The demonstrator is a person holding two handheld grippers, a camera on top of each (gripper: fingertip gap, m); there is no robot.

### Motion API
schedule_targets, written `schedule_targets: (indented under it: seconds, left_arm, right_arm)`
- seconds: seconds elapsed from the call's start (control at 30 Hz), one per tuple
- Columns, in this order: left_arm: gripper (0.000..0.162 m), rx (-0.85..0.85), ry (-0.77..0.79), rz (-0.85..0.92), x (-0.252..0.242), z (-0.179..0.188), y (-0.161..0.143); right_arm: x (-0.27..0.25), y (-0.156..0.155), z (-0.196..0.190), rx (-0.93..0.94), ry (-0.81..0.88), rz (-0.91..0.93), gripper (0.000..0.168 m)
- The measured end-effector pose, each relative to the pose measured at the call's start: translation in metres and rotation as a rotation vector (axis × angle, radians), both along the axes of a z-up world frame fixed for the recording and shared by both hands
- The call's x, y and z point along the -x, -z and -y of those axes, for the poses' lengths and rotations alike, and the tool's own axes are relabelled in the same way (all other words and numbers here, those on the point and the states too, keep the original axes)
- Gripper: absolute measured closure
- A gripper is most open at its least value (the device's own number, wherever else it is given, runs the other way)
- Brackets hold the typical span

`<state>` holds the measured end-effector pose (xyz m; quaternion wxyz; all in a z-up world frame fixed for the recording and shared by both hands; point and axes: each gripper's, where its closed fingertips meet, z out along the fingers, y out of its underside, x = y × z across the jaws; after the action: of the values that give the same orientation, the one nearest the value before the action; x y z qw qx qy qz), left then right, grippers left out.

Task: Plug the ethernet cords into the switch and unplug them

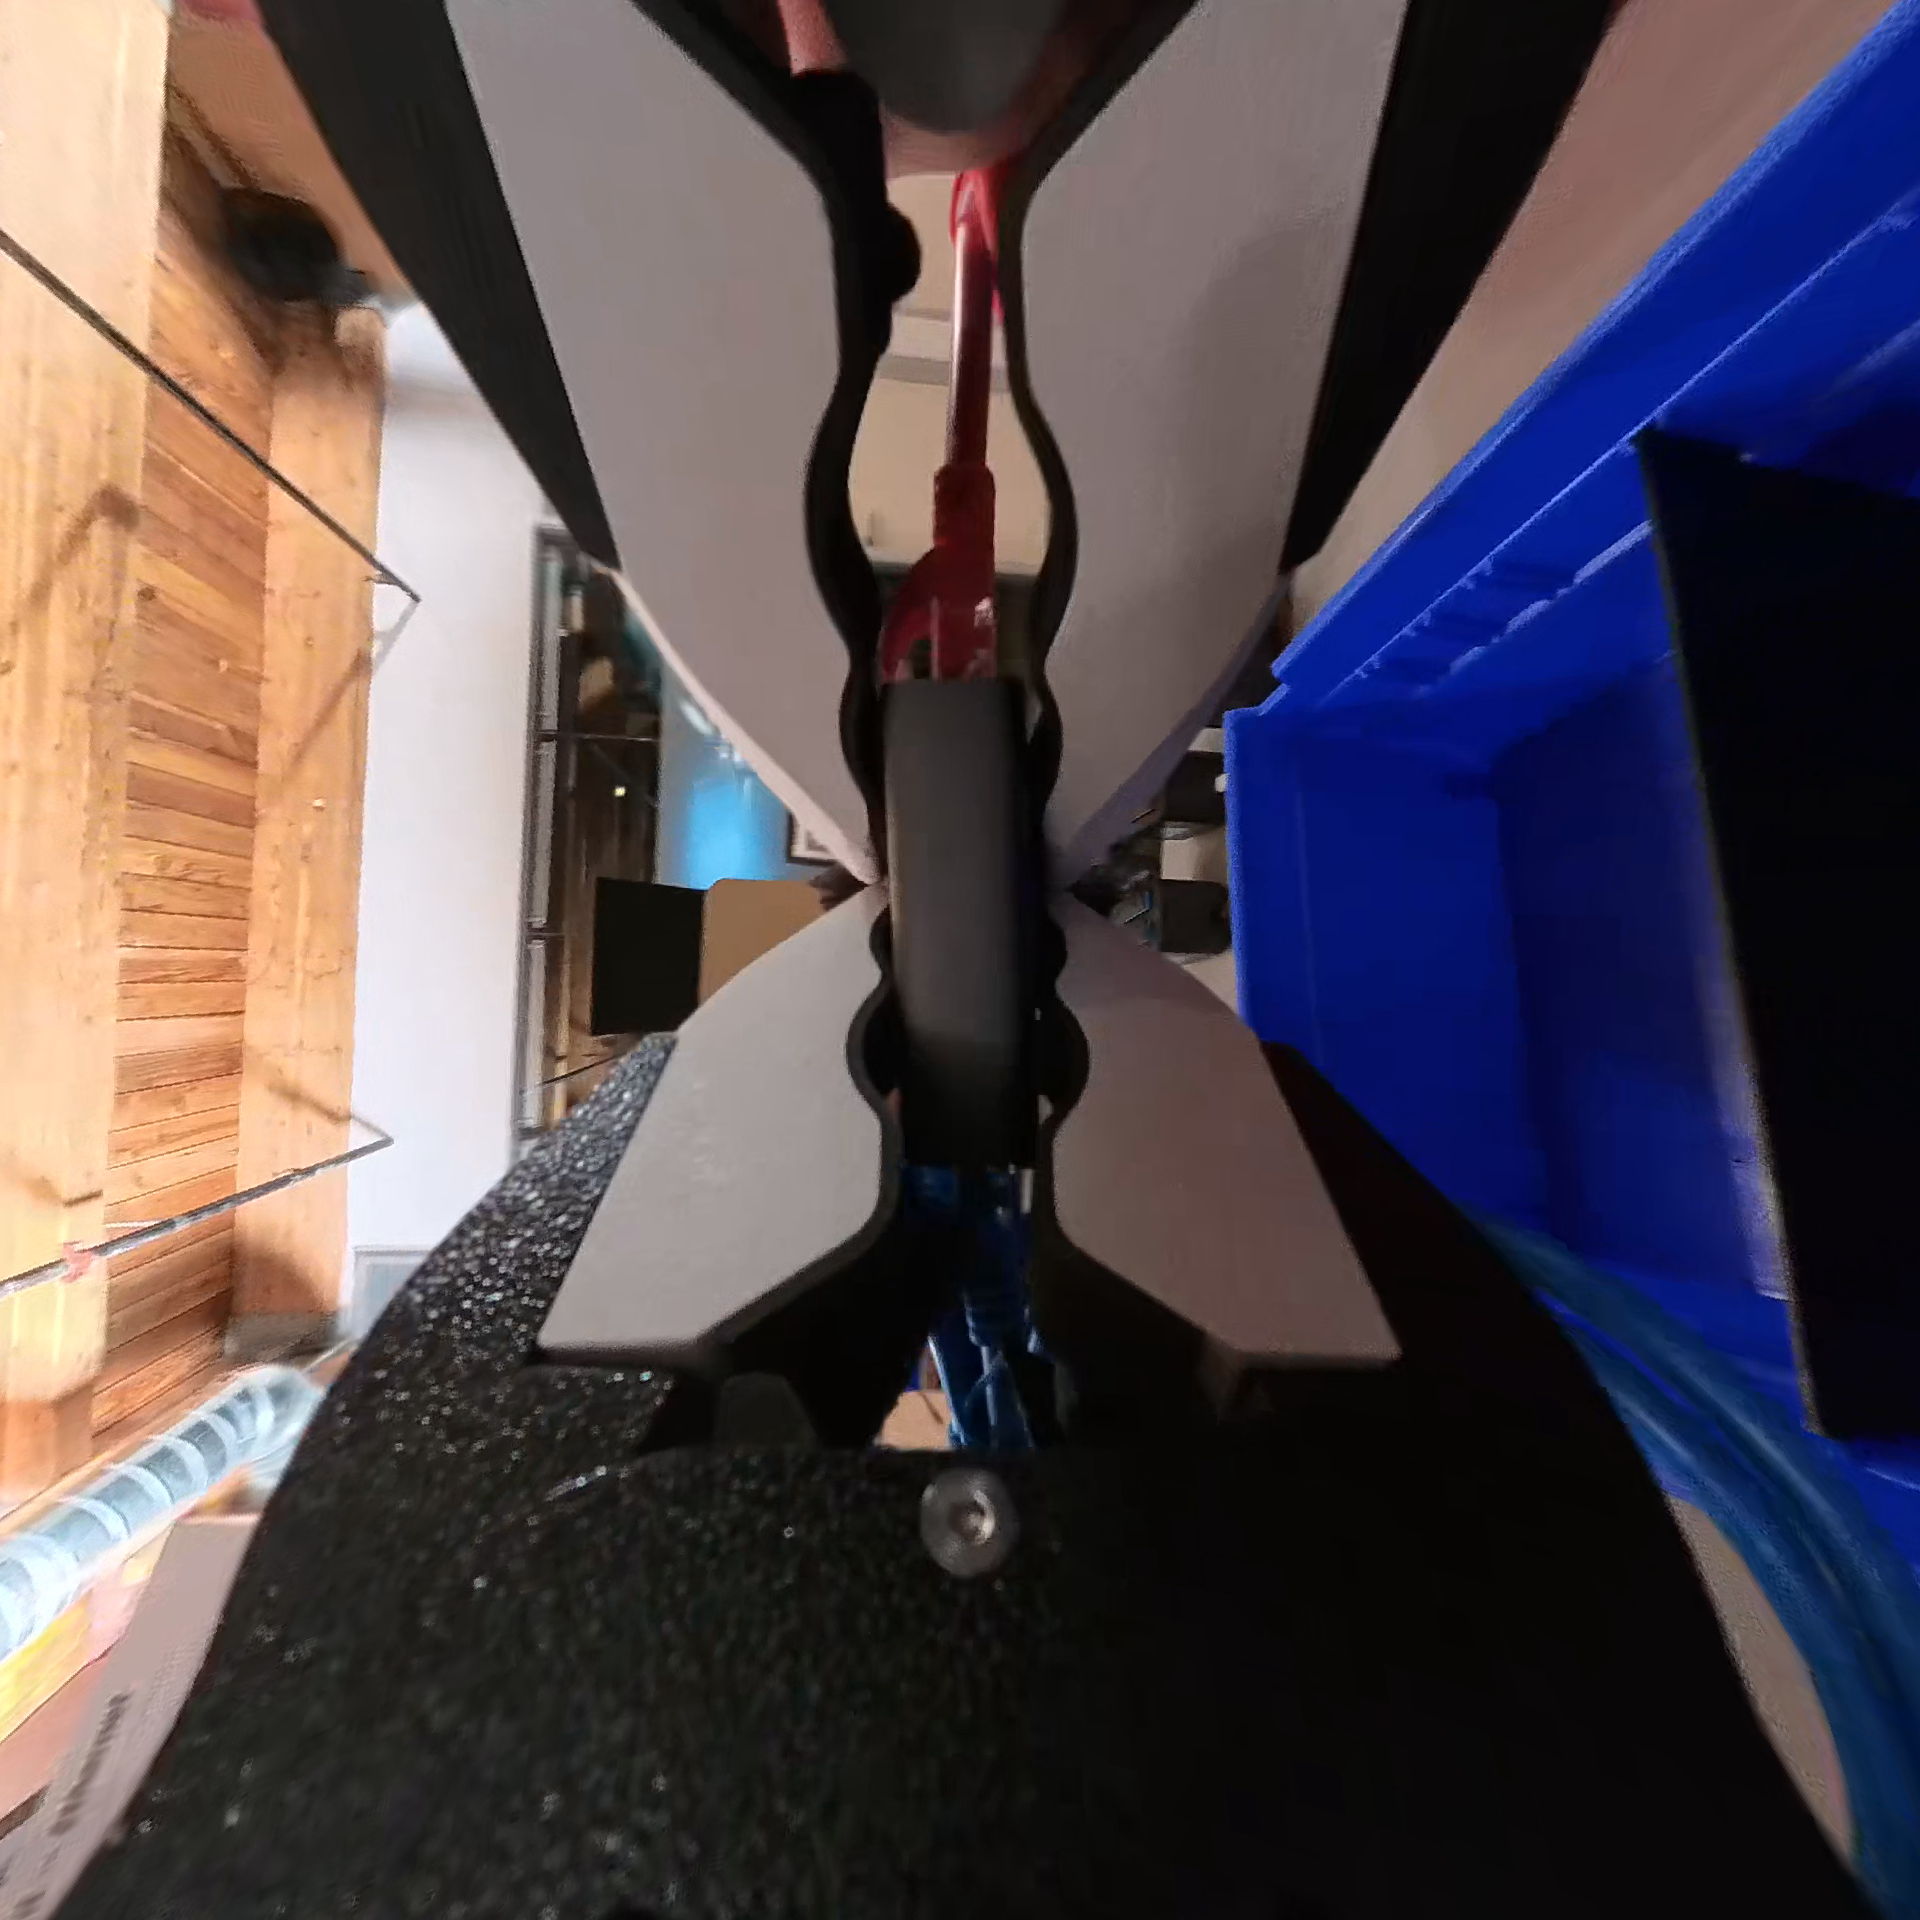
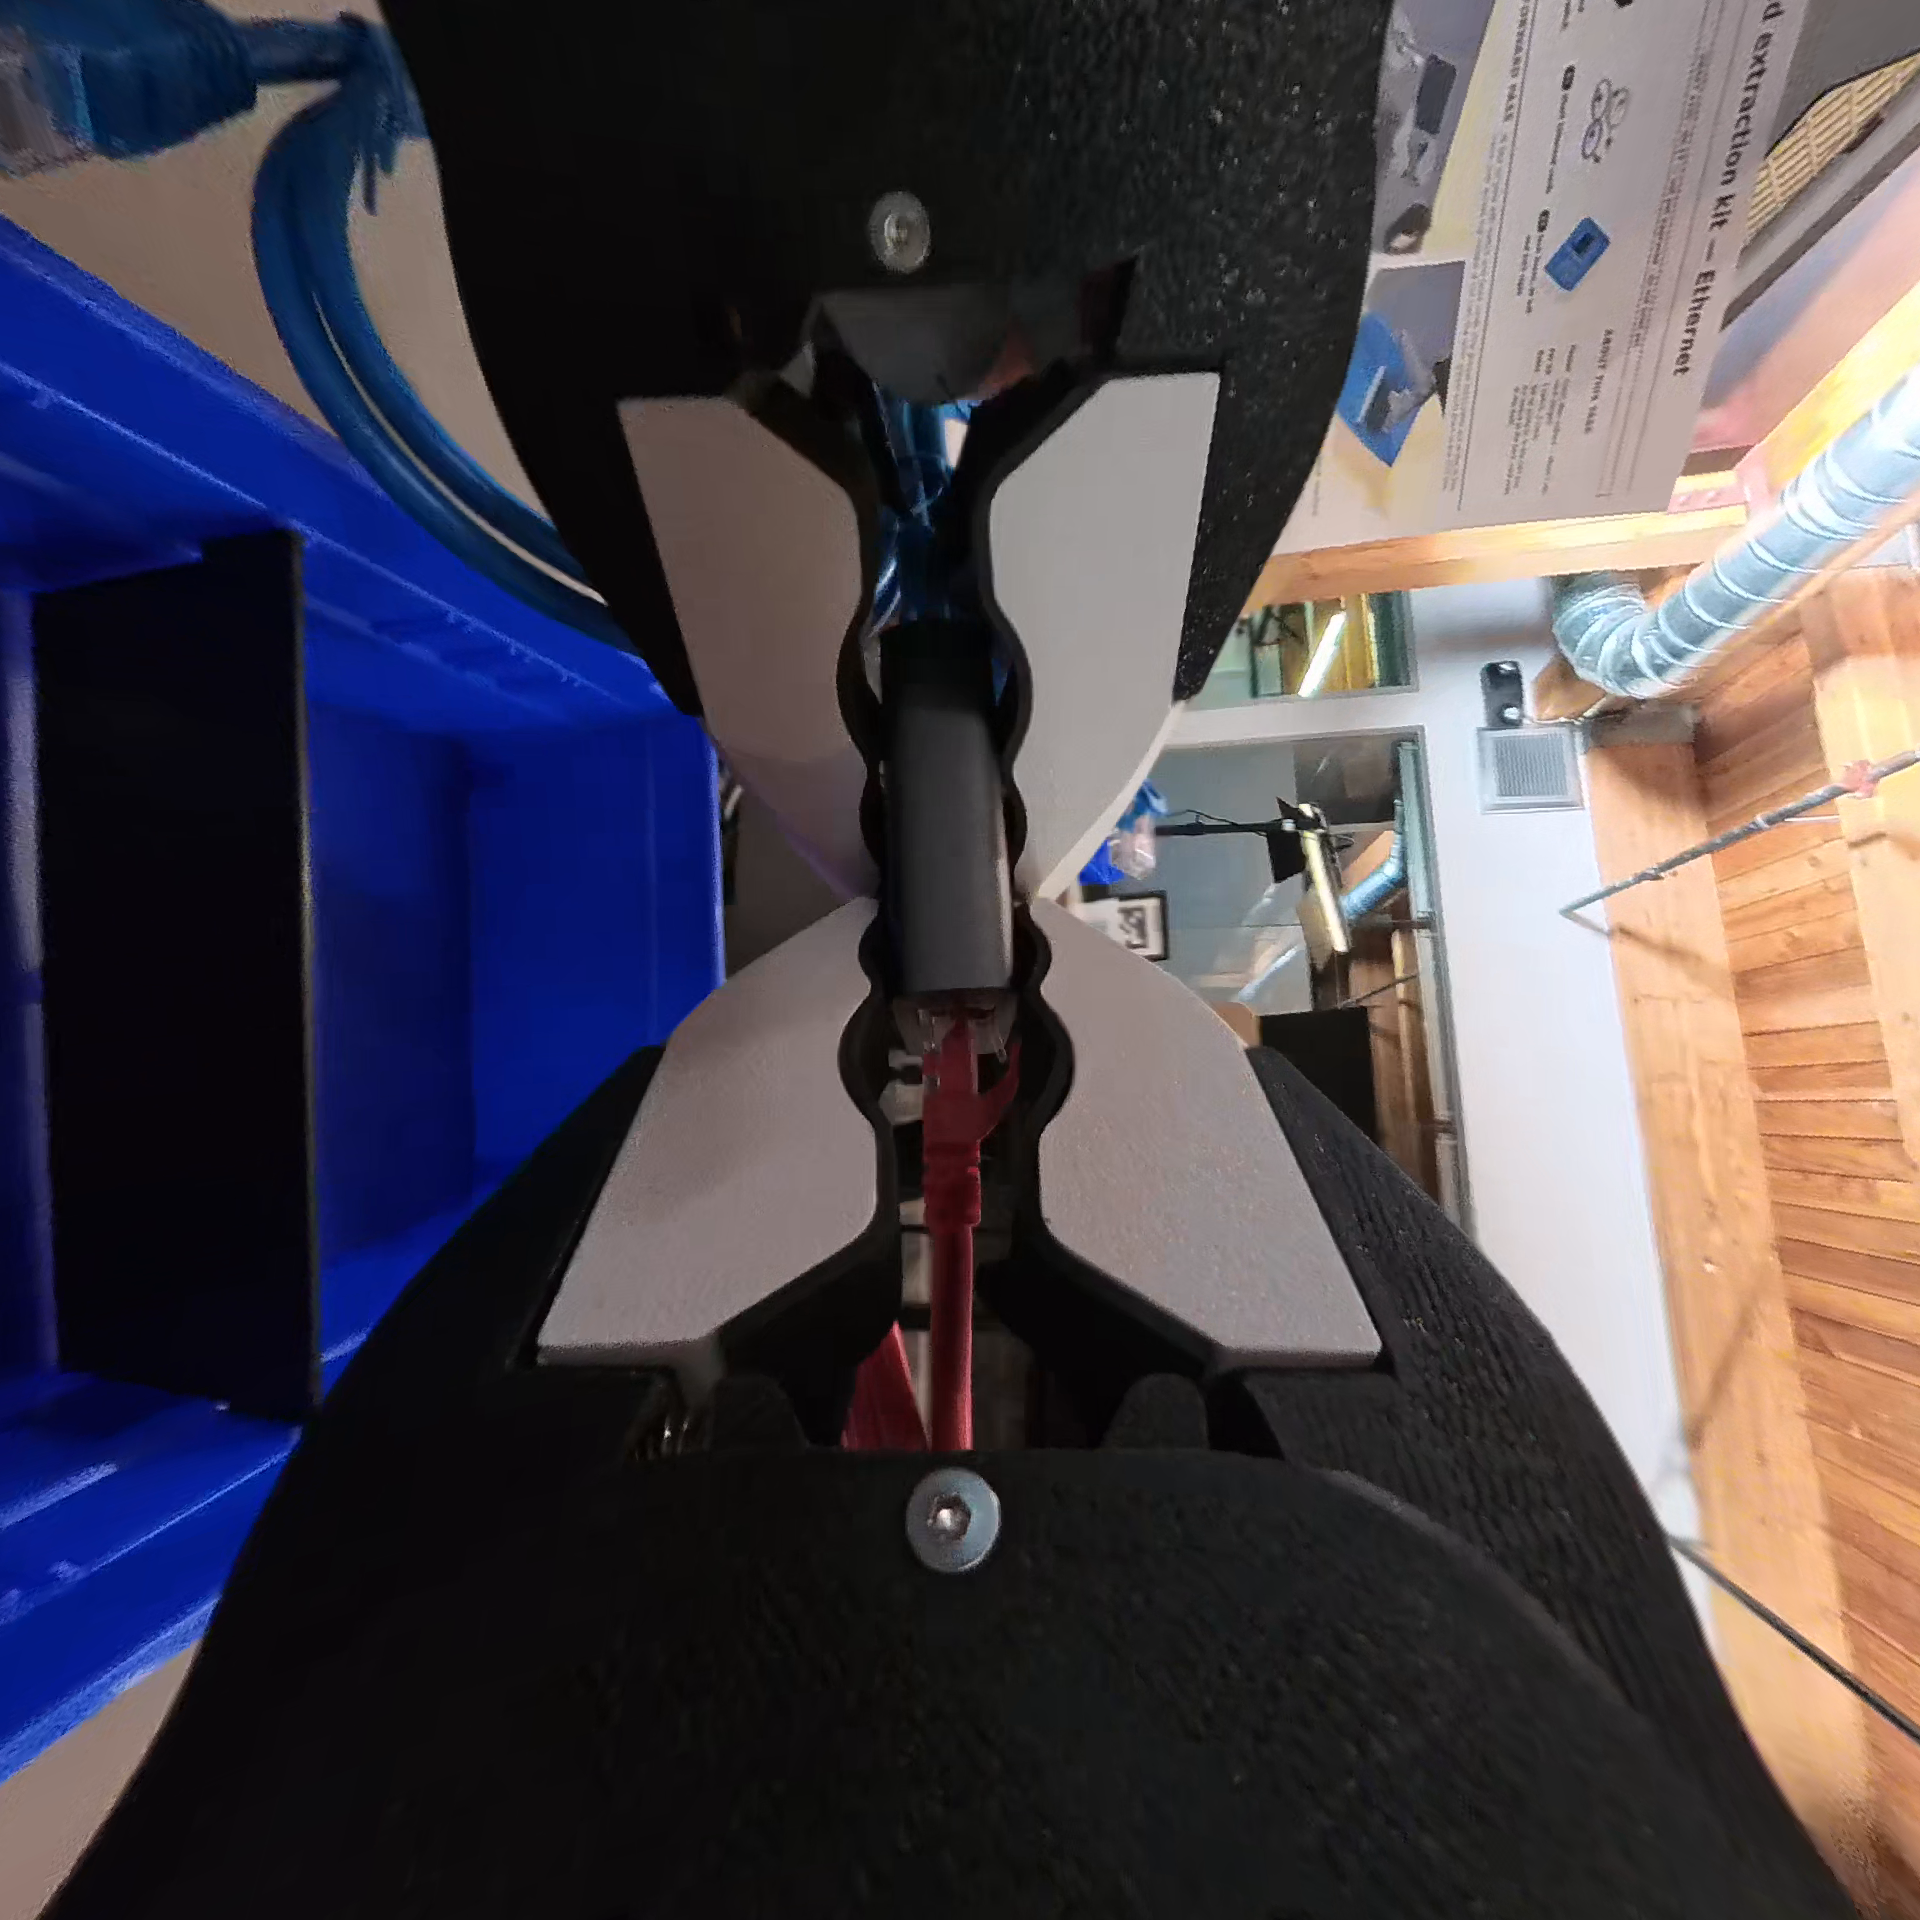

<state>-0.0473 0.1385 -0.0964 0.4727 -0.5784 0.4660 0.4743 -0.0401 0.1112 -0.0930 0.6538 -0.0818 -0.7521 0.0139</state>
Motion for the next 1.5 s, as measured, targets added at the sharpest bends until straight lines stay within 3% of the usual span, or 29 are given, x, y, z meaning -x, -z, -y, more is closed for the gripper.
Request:
schedule_targets:
  seconds: [0.13, 0.23, 0.83, 1.17, 1.33, 1.5]
  left_arm:
    - [0.140, 0.076, -0.001, 0.086, 0.005, 0.008, 0.005]
    - [0.140, 0.121, -0.049, 0.148, 0.016, 0.015, 0.006]
    - [0.141, 0.227, -0.073, 0.180, 0.015, 0.018, 0.020]
    - [0.140, 0.419, 0.066, 0.108, -0.003, 0.028, 0.058]
    - [0.140, 0.358, 0.109, 0.143, -0.018, 0.034, 0.043]
    - [0.139, 0.328, 0.174, 0.169, -0.034, 0.040, 0.034]
  right_arm:
    - [-0.008, -0.007, 0.004, 0.133, -0.046, 0.002, 0.135]
    - [-0.016, -0.009, 0.000, 0.192, -0.020, 0.023, 0.135]
    - [-0.009, 0.010, -0.010, 0.023, 0.211, 0.089, 0.155]
    - [-0.028, 0.047, 0.002, -0.468, 0.042, 0.330, 0.152]
    - [-0.040, 0.030, 0.007, -0.494, -0.006, 0.311, 0.150]
    - [-0.053, 0.022, 0.016, -0.396, -0.075, 0.297, 0.152]
